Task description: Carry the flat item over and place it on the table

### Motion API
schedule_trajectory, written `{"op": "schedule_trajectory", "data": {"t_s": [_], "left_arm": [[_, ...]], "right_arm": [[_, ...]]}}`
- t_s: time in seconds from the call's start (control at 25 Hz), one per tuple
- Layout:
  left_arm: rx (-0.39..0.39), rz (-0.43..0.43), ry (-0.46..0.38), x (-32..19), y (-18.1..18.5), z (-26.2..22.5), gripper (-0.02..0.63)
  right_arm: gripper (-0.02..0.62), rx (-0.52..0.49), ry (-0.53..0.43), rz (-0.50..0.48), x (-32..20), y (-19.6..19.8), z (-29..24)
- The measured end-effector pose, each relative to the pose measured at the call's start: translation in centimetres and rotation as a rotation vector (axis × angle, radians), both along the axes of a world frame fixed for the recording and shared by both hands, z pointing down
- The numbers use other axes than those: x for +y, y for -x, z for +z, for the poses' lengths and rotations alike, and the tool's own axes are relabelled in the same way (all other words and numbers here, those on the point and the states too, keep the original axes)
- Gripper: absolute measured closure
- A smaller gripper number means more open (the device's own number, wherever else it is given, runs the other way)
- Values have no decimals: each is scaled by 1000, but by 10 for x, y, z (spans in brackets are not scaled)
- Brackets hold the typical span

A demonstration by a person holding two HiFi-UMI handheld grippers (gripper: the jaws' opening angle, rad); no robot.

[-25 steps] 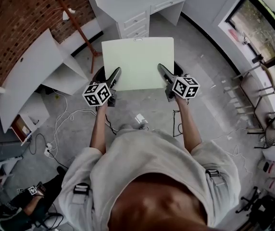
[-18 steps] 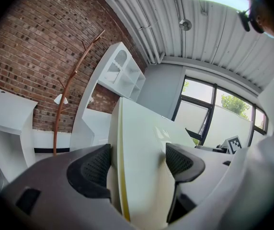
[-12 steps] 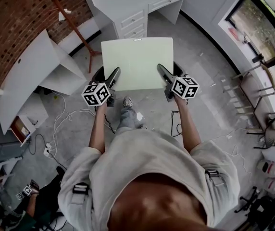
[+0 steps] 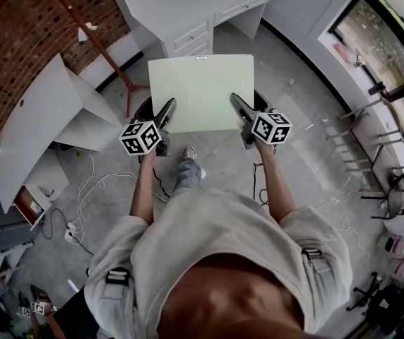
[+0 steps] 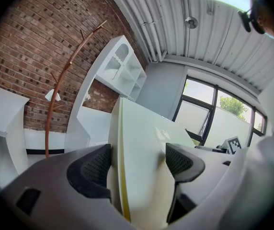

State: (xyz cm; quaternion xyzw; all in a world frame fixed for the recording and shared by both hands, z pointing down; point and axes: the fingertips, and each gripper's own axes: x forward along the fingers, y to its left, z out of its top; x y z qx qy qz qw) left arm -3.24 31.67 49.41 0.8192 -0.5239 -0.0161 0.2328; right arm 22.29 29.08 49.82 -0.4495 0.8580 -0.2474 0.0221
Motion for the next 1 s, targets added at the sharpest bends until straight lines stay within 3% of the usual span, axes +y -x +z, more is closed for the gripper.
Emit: {"op": "schedule_trajectory", "data": {"t_s": [1.0], "left_arm": [[40, 44, -17, -261, 99, -11, 245]], "right_arm": [[229, 27, -17, 47, -249, 98, -20]]}}
